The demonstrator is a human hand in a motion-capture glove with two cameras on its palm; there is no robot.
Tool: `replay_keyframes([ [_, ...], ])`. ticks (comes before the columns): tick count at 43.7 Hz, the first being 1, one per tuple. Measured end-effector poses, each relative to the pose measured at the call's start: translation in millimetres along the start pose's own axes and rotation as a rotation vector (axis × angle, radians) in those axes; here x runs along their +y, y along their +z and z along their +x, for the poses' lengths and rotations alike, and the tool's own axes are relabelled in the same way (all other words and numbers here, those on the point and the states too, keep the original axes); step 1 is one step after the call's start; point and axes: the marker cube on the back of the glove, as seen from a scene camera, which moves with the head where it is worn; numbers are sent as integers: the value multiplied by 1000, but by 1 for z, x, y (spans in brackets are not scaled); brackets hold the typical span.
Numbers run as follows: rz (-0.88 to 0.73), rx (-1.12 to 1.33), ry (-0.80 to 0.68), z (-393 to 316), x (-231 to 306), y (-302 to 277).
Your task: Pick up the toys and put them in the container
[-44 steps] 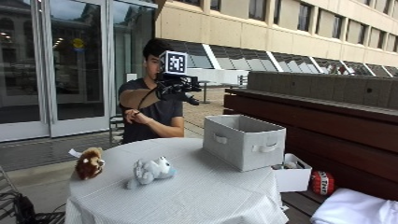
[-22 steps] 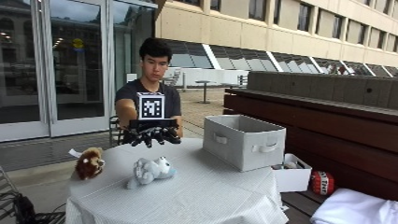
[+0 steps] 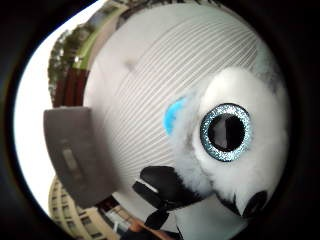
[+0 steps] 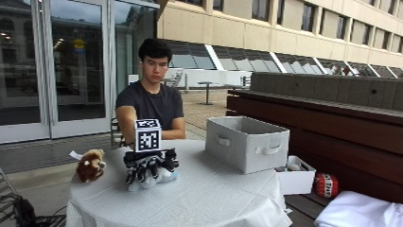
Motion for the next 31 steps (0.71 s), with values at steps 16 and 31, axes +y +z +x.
replay_keyframes([
  [16,-28,34,18,3,6,-3],
  [31,29,107,78,-5,17,-23],
])
